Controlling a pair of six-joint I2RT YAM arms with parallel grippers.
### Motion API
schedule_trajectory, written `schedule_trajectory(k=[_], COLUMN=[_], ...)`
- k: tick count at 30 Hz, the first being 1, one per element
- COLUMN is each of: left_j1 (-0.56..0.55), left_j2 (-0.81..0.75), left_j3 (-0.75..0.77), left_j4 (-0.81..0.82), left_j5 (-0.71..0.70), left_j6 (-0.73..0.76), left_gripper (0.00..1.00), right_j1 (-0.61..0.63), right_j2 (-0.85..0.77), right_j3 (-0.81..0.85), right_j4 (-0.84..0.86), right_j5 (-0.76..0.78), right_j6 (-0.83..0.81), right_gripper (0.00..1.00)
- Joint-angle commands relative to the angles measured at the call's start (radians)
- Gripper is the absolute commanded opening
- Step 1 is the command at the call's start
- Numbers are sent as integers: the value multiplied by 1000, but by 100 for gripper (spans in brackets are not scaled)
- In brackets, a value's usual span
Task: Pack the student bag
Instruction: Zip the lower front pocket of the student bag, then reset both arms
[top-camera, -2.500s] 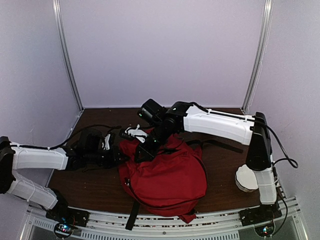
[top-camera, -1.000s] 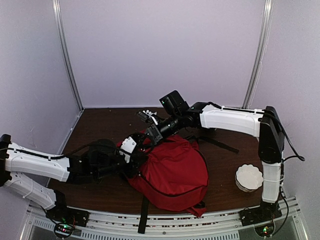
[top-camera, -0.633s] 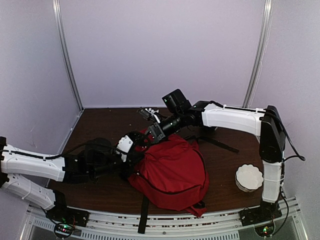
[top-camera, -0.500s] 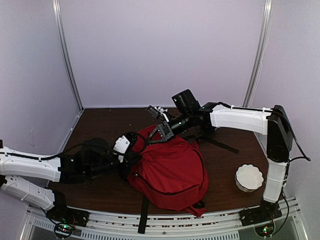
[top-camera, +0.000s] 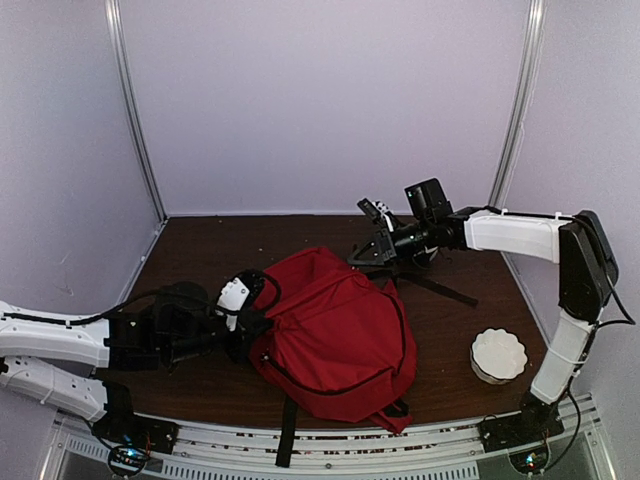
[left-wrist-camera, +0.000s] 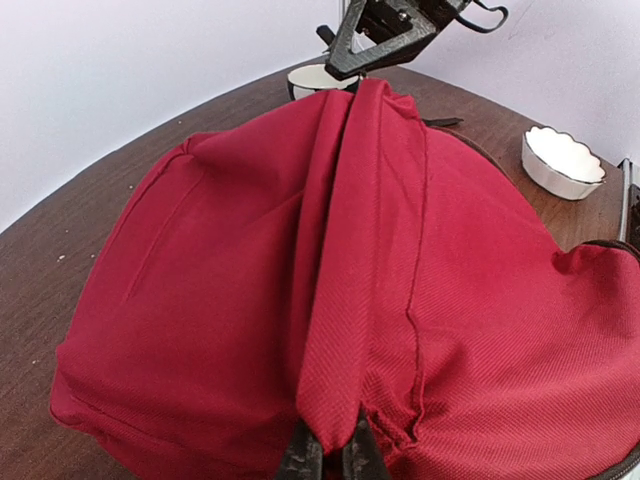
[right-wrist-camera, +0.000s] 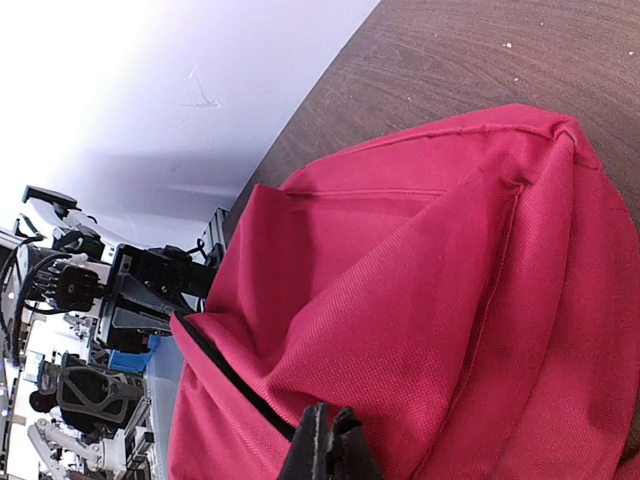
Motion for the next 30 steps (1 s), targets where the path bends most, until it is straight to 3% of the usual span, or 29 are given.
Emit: schedule_trajectory(k=[1, 4, 8, 13, 19, 24, 28, 30], left_j1=[-4, -4, -2, 21, 163, 313, 374, 403], left_j2=[12, 35, -7, -90, -117, -83, -27, 1], left_j3=[6, 58, 150, 285, 480, 623, 650, 620], left_j4=[-83, -116, -196, -331, -488, -546, -520, -472], left_j5=[-22, -34, -101, -261, -259, -188, -243, -273], left_j6=[-13, -25, -9, 59, 138, 206, 279, 291], left_gripper=[2, 35, 52, 75, 85, 87, 93, 97], right_j1=[-54, -55, -58, -104, -197, -282, -295, -297], right_j2=[-36, -38, -97, -203, -333, -483, -656, -721], right_j3=[2, 23, 129, 243, 279, 228, 49, -53], right_j4=[72, 86, -63, -268, -389, -399, -319, -253], right_j5=[75, 40, 54, 143, 281, 417, 619, 691], right_j6=[-11, 8, -118, -287, -386, -415, -458, -470], right_gripper=[0, 18, 38, 44, 47, 51, 70, 95])
